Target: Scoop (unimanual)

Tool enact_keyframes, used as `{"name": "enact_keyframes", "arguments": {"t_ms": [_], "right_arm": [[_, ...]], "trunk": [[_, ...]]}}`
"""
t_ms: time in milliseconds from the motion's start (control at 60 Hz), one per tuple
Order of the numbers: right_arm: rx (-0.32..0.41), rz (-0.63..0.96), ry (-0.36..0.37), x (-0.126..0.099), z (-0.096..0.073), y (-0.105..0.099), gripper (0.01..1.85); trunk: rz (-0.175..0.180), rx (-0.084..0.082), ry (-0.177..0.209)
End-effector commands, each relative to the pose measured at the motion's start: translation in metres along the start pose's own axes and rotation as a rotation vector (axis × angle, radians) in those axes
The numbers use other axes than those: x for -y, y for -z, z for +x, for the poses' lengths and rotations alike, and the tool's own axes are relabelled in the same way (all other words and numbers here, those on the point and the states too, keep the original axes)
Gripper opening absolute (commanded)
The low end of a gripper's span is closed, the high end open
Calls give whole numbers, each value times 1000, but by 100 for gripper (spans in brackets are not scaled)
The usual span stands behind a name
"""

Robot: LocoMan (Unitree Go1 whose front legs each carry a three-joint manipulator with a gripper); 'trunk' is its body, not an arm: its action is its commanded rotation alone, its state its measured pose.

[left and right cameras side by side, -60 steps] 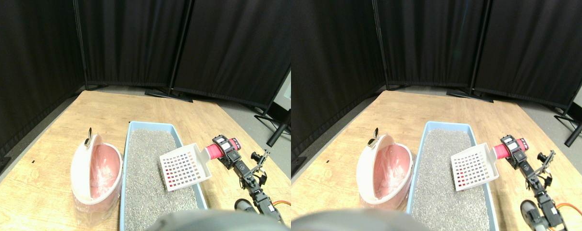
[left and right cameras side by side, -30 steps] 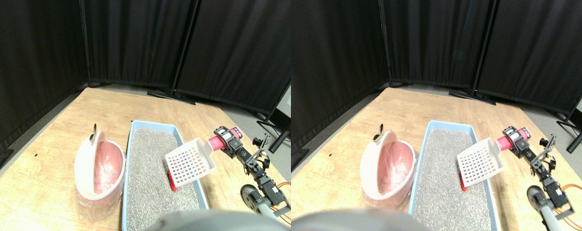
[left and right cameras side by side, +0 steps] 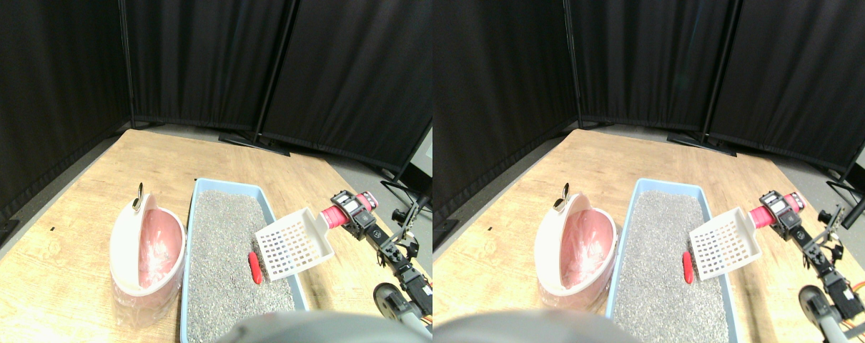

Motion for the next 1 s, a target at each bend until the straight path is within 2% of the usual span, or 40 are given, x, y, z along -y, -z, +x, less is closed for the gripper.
{"name": "enact_keyframes", "arguments": {"t_ms": [17,117,167,417,500,583,883,900,917,967,1000], "right_arm": [[59,-43,9,4,-2,-14,5],[42,-75,26,6,-1,-18,5],[43,-80,18,7,-1,-19,5],[52,-86,-9,10,3,-19,5],[14,-115,-4,6,4,-22,5],[-21,-163,-25,3,4,-25,5],[-19,-264,-111,-8,11,-28,5],[-19,-263,-115,-8,11,-28,6],[-23,-260,-119,-9,11,-28,15],[-62,-280,-113,-12,12,-30,5],[-77,-297,-106,-14,13,-31,5]], "trunk": [[-13,0,-21],[-17,5,-24],[-20,20,-27],[-20,24,-31],[-22,26,-35],[-20,25,-37],[-20,3,-30],[-20,1,-29],[-19,-1,-29],[-20,-2,-28],[-20,-3,-26]]}}
